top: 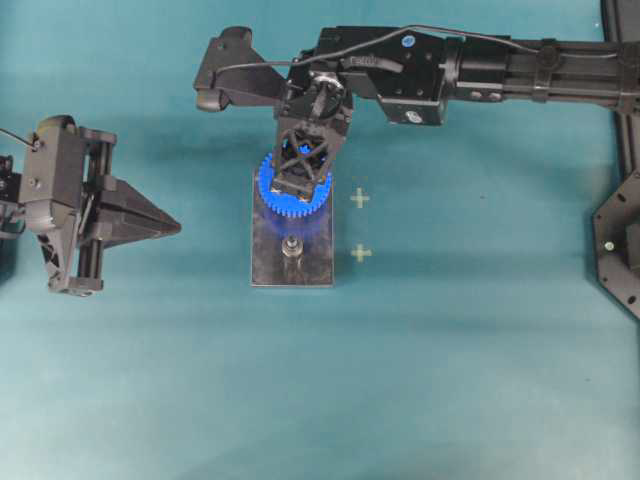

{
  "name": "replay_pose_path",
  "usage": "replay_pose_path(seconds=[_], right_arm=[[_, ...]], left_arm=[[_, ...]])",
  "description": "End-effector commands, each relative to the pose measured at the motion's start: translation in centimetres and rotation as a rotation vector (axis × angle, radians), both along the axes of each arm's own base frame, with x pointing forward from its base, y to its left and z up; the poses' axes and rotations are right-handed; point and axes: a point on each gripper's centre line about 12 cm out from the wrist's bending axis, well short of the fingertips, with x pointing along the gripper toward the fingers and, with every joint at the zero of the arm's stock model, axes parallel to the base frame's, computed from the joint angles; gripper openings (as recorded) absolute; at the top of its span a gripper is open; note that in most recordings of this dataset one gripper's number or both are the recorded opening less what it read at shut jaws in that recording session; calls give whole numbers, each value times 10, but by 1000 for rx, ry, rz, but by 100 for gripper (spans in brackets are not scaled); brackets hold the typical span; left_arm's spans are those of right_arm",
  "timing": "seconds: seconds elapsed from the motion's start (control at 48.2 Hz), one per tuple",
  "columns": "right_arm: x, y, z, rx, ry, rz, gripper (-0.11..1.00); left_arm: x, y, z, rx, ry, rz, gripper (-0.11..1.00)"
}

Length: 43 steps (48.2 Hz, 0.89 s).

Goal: Fit the large gear onto the shaft.
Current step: 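Lower the blue gear onto the upper shaft with the right gripper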

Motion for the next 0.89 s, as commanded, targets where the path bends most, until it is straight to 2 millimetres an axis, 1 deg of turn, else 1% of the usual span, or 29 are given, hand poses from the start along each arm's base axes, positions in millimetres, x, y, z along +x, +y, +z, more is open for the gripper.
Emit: replay_pose_path(seconds=[0.0, 0.663, 0.788, 0.871], right_arm=[[4, -1, 21, -12, -53, 3, 49], [4, -4, 18, -8, -51, -13, 50], [5, -4, 19, -8, -53, -13, 57], [7, -4, 23, -8, -69, -13, 58]], left_arm=[[1, 0, 6, 1, -23, -2, 0], [2, 0, 7, -1, -26, 0, 0], [2, 0, 7, -1, -26, -2, 0], [2, 0, 7, 1, -26, -2, 0]])
